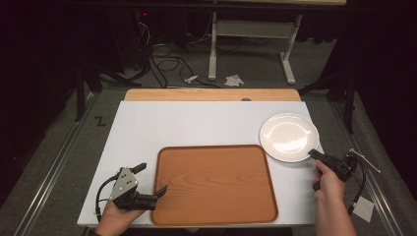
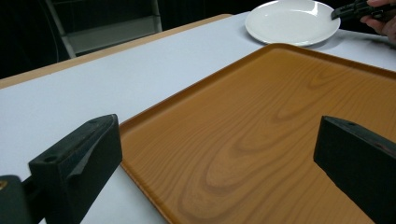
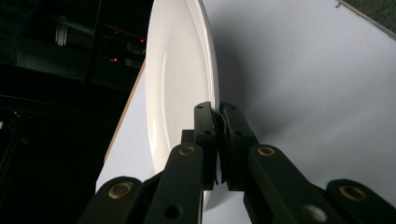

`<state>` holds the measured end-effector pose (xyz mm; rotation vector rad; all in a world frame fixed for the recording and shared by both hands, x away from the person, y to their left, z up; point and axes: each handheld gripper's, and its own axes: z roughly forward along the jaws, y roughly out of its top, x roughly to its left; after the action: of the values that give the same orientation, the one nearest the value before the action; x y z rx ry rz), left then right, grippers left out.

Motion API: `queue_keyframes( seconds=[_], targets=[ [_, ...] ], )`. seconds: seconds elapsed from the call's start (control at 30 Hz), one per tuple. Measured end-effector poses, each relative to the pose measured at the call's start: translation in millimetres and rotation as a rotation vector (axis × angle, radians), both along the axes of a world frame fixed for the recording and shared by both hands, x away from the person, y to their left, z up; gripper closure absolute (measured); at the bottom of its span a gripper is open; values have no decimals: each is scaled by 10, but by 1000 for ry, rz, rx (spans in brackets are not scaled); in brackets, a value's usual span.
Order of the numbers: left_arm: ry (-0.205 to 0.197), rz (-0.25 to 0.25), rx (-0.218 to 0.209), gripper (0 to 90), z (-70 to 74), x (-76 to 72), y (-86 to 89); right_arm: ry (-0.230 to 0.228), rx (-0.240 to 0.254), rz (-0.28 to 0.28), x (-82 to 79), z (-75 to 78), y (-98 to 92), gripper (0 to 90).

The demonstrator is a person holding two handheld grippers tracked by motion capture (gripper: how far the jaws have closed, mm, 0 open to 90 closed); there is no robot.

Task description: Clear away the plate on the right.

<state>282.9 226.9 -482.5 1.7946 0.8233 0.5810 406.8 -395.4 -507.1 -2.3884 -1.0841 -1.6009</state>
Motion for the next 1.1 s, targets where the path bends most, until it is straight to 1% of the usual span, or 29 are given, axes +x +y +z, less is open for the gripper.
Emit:
queue_keyframes(
  seconds=[0.07,0.2,0.57,0.67,0.83,0.93,1.0,1.03,1.1],
  targets=[
    [4,-1,6,18,-5,2,-4,-9,-4,-2,-3,-3,-7,889],
    [-2,-7,8,18,5,-4,-12,-6,1,-10,-17,10,-24,888],
    [-6,-5,-2,18,8,-8,-6,-19,19,-34,-52,13,-86,886],
    [-5,-7,1,18,7,-4,-7,-22,29,-41,-65,19,-104,886],
    [-8,-3,-6,18,14,-9,-6,-36,23,-46,-71,19,-128,886],
    [-7,1,-7,18,9,-4,-4,-36,29,-50,-75,28,-137,885],
    [-6,-2,0,17,9,-2,-1,-38,29,-51,-78,34,-144,885],
    [-2,-5,1,11,7,1,-1,-46,23,-53,-75,31,-148,885],
    [-2,-3,5,1,1,6,-4,-43,30,-54,-78,41,-154,886]
  ],
)
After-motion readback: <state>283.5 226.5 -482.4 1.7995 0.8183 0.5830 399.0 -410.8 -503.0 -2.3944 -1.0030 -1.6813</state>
